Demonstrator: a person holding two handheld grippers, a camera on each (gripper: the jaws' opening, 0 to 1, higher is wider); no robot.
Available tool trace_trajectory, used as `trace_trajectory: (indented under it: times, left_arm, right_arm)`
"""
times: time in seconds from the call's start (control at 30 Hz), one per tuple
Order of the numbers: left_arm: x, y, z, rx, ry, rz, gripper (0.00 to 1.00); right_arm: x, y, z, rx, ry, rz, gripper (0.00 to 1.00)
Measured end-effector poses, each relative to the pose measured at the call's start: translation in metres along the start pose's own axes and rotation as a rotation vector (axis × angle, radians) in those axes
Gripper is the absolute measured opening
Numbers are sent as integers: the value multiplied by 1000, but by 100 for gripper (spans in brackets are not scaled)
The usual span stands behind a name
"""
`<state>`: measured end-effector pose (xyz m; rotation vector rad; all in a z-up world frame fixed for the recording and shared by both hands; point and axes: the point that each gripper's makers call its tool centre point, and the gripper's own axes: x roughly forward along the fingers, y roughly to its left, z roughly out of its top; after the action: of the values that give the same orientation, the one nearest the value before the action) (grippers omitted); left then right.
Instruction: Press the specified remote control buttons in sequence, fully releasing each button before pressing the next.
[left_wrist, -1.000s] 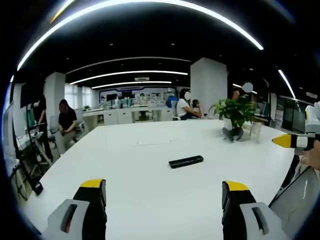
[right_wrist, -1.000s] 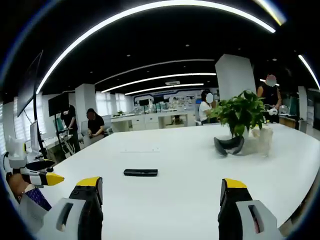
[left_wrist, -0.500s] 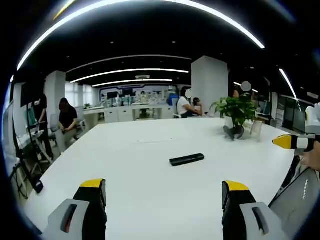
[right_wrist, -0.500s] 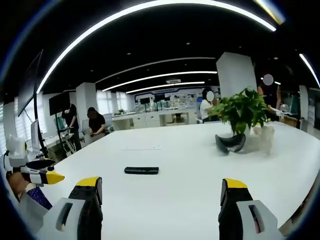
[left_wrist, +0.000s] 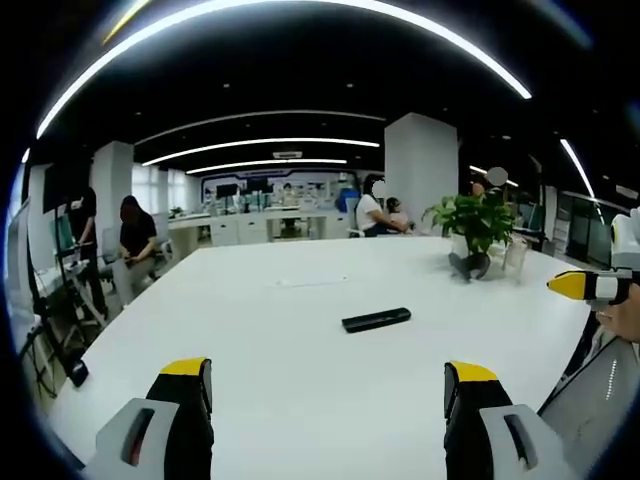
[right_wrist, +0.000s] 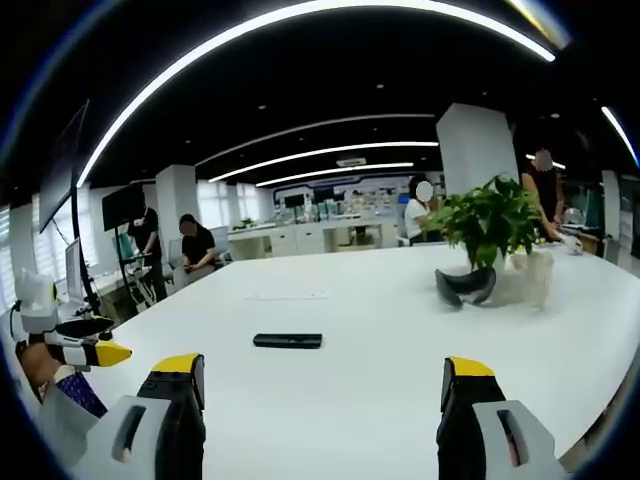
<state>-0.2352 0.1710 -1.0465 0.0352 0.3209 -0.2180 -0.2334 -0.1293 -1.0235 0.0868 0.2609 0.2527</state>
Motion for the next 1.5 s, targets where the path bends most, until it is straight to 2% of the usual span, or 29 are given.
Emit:
trace_trajectory:
  times: [0.57, 0.7, 1.03, 1.27, 1.5]
  left_arm:
    - [4, -2, 1, 14, 5, -14, 99]
    - [5, -3, 1, 20, 9, -20, 99]
    - [13, -1, 4, 44, 16, -31, 99]
    - [18, -3, 5, 49, 22, -38, 99]
    - [25, -4, 5, 56, 38, -52, 99]
  right_arm:
    - [1, 3, -1, 9, 5, 16, 95]
    - [3, 5, -5, 8, 25, 25, 92]
    - [6, 8, -6, 22, 26, 43, 90]
    - [8, 7, -11, 13, 49, 45, 87]
    - [10, 5, -15, 15, 64, 41, 87]
